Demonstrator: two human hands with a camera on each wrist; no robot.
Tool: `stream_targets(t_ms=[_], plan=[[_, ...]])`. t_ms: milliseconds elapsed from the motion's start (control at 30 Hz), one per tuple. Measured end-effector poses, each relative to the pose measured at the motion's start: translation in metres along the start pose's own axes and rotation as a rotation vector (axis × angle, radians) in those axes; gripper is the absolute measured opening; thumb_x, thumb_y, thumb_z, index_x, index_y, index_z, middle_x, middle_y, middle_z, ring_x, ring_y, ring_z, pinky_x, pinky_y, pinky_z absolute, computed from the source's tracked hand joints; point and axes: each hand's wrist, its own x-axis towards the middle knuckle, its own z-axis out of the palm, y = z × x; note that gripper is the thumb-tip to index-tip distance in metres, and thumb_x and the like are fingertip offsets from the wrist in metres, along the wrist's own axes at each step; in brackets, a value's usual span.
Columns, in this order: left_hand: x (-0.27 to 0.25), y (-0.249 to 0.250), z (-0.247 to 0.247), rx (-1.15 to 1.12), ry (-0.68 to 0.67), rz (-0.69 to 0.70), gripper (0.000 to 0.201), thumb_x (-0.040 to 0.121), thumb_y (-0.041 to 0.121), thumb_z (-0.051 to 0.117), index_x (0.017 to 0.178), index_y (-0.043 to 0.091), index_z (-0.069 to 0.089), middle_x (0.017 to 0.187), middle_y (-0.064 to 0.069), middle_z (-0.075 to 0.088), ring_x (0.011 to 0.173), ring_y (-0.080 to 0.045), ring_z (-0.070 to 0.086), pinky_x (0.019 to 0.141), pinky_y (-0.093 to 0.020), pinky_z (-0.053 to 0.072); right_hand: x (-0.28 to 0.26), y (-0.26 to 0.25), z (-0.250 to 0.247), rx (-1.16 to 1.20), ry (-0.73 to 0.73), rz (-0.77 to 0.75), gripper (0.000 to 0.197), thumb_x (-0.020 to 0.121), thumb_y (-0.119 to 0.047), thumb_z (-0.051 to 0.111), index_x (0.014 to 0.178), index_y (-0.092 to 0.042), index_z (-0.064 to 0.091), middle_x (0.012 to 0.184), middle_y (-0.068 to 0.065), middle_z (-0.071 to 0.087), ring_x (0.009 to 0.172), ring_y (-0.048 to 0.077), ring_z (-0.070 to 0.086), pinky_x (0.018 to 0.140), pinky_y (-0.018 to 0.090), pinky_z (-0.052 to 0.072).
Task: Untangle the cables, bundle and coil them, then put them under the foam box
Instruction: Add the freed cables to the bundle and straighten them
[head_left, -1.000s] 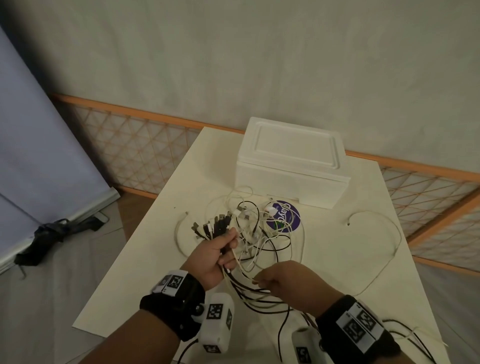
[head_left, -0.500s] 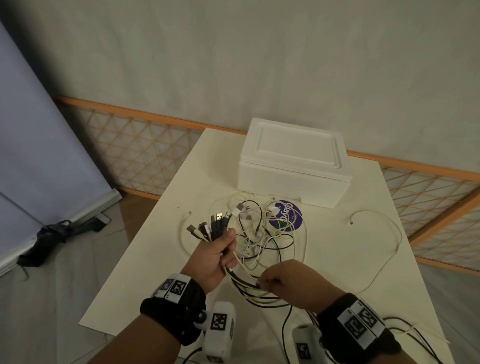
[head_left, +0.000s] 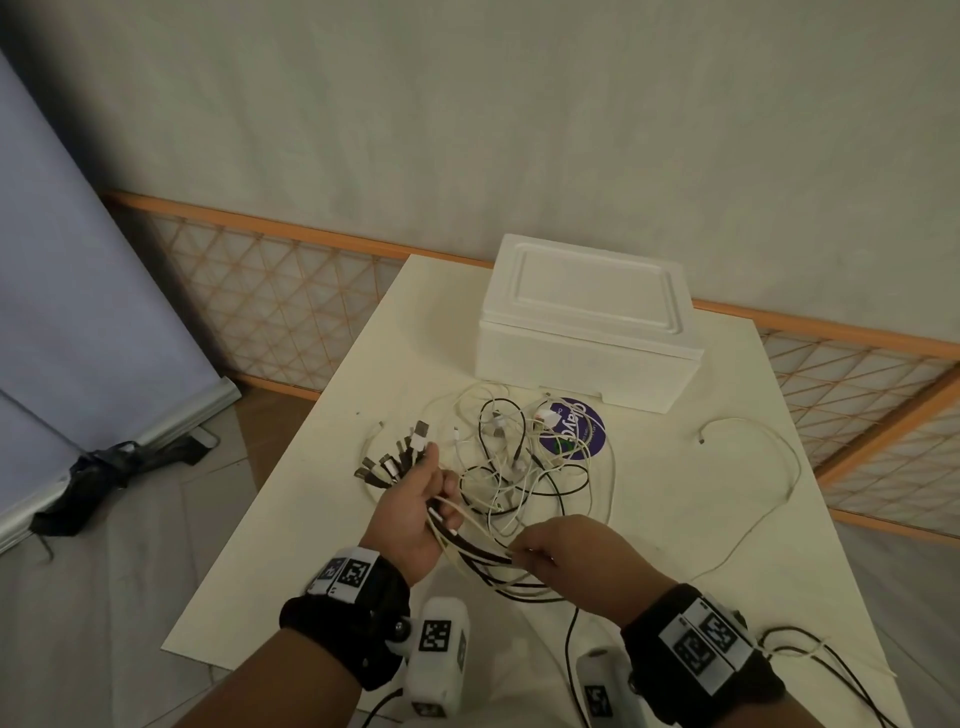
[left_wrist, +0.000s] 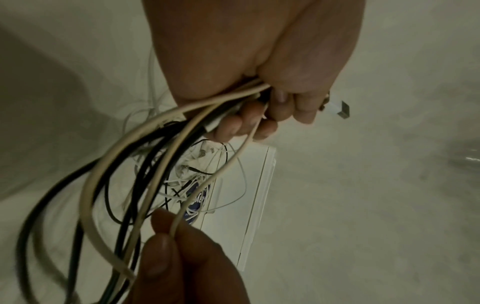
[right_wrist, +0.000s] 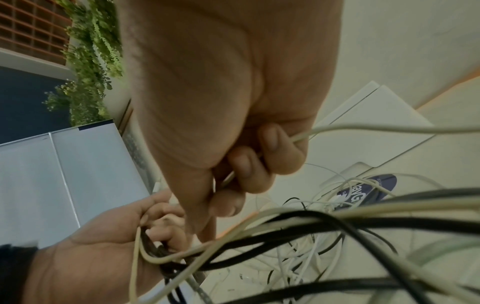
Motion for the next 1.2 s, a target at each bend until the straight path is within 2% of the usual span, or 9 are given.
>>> stream_targets(t_ms=[133,300,500,600,733,867,933,1033,1200], plan=[[0.001,0.007,-0.005,-0.176,0.072,-0.035,0.053,0.096,0.043,0.048,0.049,0.019,0.045,0.058,0.0,0.058,0.053,-0.014,0.055,0.055,-0.025,0.05,-0.011,0.004,-0.004,0.112,0.0,0.096,0.034,0.093,-0.054,0.045,0.112,-0.034,0.064,0.099,-0.009,0.07,0.09,0.004,0.061,0.08,0.024,0.048],[0.01,0.034,-0.04,-0.249,0.109,0.073,0.05,0.096,0.047,0.044,0.054,0.021,0.033,0.042,0.007,0.028,0.031,-0.008,0.026,0.039,-0.016,0.029,-0.054,0.066,-0.009,-0.05,-0.007,0.513,0.096,0.054,-0.094,0.008,0.086,-0.025,0.066,0.084,-0.006,0.066,0.084,0.009,0.059,0.076,0.027,0.046],[0.012,0.041,-0.051,-0.184,0.093,0.097,0.063,0.099,0.046,0.038,0.041,0.021,0.035,0.039,0.007,0.025,0.026,-0.006,0.022,0.033,-0.012,0.02,-0.093,0.094,-0.017,-0.118,-0.016,0.696,0.044,0.07,-0.076,0.053,0.091,-0.038,0.061,0.091,-0.019,0.059,0.094,0.002,0.055,0.074,0.021,0.038],[0.006,0.033,-0.041,-0.123,0.084,0.05,0.059,0.098,0.042,0.043,0.045,0.021,0.033,0.041,0.007,0.022,0.028,-0.007,0.019,0.035,-0.016,0.016,-0.091,0.072,-0.029,-0.058,-0.106,0.581,0.08,0.047,-0.089,0.051,0.118,-0.052,0.045,0.103,-0.026,0.049,0.096,-0.005,0.047,0.093,0.024,0.035],[-0.008,-0.001,-0.014,-0.039,0.025,-0.053,0.053,0.095,0.026,0.049,0.046,0.022,0.032,0.043,0.006,0.023,0.031,-0.008,0.018,0.035,-0.02,0.017,-0.049,0.014,-0.018,0.04,-0.003,0.221,0.116,0.045,-0.093,0.047,0.145,-0.036,0.029,0.142,-0.011,0.039,0.132,0.006,0.032,0.11,0.023,0.02],[-0.023,-0.028,0.01,-0.039,-0.046,-0.112,0.056,0.096,0.026,0.047,0.044,0.02,0.03,0.04,0.002,0.025,0.032,-0.011,0.025,0.035,-0.02,0.025,0.0,-0.039,0.013,0.104,-0.137,0.11,0.089,0.068,-0.052,0.073,0.139,-0.021,0.029,0.118,0.002,0.061,0.104,0.02,0.058,0.082,0.029,0.046],[-0.024,-0.02,0.006,-0.09,-0.025,-0.084,0.057,0.097,0.027,0.047,0.043,0.019,0.03,0.04,0.001,0.027,0.032,-0.011,0.027,0.036,-0.02,0.027,0.003,-0.034,0.026,-0.001,-0.219,0.161,0.059,0.076,-0.032,0.066,0.127,-0.019,0.039,0.107,0.008,0.062,0.096,0.027,0.059,0.069,0.028,0.041],[-0.019,0.01,-0.03,-0.157,0.133,0.023,0.056,0.097,0.028,0.049,0.045,0.02,0.029,0.038,0.004,0.025,0.03,-0.01,0.026,0.036,-0.016,0.024,-0.021,0.006,0.039,-0.13,-0.267,0.261,0.026,0.082,-0.031,0.054,0.107,-0.024,0.053,0.103,0.003,0.063,0.1,0.026,0.059,0.071,0.028,0.038],[-0.017,0.021,-0.1,-0.131,0.398,0.063,0.047,0.099,0.029,0.047,0.059,0.02,0.024,0.038,0.005,0.022,0.029,-0.01,0.021,0.034,-0.015,0.019,-0.076,0.076,0.046,-0.096,-0.325,0.503,0.013,0.075,-0.043,0.05,0.082,-0.031,0.05,0.087,-0.01,0.057,0.094,0.015,0.059,0.075,0.029,0.044]])
